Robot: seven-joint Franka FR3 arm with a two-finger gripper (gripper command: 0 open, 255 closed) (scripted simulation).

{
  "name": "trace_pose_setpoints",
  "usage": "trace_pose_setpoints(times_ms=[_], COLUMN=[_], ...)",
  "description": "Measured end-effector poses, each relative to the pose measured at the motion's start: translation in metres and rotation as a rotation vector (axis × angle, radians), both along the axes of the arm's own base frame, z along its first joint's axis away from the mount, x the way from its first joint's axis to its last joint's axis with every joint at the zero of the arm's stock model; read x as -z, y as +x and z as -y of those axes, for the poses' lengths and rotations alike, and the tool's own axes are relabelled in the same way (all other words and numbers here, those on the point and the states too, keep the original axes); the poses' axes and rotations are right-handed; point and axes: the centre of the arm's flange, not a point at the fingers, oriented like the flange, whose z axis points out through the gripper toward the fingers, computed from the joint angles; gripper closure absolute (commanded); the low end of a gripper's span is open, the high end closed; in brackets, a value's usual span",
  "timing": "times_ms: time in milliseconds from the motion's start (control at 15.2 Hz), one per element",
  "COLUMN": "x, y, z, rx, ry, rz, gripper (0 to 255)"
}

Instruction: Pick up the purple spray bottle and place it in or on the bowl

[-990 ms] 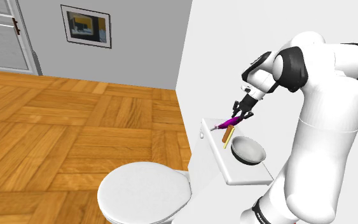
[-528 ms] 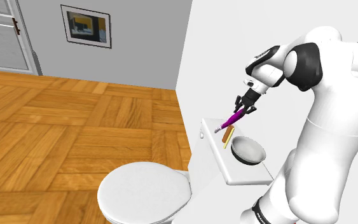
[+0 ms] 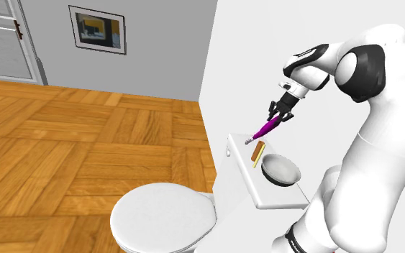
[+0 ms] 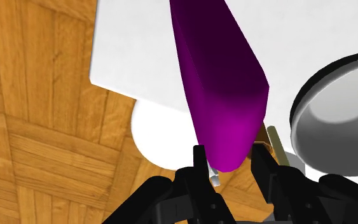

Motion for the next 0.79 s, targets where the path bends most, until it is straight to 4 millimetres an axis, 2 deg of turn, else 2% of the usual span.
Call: trace_pose_setpoints(times_ms=[396, 594, 792], x=[-0.030, -0.033, -0.030], y=[0.000, -0.022, -0.054], z=[-0.001, -0.011, -0.030], rx=[0.000, 0.000, -0.032], ry=[0.000, 0.008, -0.008], rz=[0.000, 0.001, -0.020], gripper=[255, 255, 255])
